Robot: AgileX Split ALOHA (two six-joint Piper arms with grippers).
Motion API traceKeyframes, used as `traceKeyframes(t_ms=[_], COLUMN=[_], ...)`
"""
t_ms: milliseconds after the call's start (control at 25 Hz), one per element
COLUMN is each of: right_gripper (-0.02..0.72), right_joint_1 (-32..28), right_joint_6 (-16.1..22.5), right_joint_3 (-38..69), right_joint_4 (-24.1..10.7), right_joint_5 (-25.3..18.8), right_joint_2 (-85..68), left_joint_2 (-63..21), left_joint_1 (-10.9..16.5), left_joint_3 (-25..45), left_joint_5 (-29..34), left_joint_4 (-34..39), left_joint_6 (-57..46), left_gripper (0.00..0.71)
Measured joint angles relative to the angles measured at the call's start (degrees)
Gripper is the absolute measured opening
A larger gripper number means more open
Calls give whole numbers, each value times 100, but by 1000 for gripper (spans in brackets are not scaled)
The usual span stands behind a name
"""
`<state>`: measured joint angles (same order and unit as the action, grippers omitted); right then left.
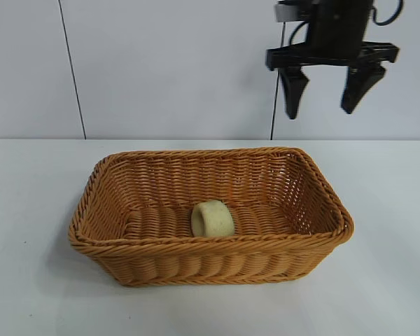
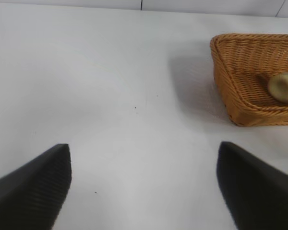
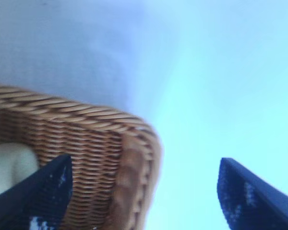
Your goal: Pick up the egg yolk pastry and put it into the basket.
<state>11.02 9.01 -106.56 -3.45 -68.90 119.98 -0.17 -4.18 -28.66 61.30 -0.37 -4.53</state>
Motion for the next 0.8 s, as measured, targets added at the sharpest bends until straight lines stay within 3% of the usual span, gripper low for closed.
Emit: traceKeyframes(t_ms=[160,360,800], right_gripper=[596,596,596], right_joint_1=[-812,-1353,-1448], right_joint_6=[-58,-172,-315], right_joint_3=[0,0,422], right_joint_4=[-30,-30,99], right_joint_5=[-30,-37,-42], right_joint_2=[0,0,-391], left_joint_2=[0,0,0], left_joint_1=[0,0,0], left_joint_3=[0,0,0], left_joint_5=[0,0,0], left_joint_4=[0,0,0], left_joint_6=[0,0,0], left_gripper=[601,601,601])
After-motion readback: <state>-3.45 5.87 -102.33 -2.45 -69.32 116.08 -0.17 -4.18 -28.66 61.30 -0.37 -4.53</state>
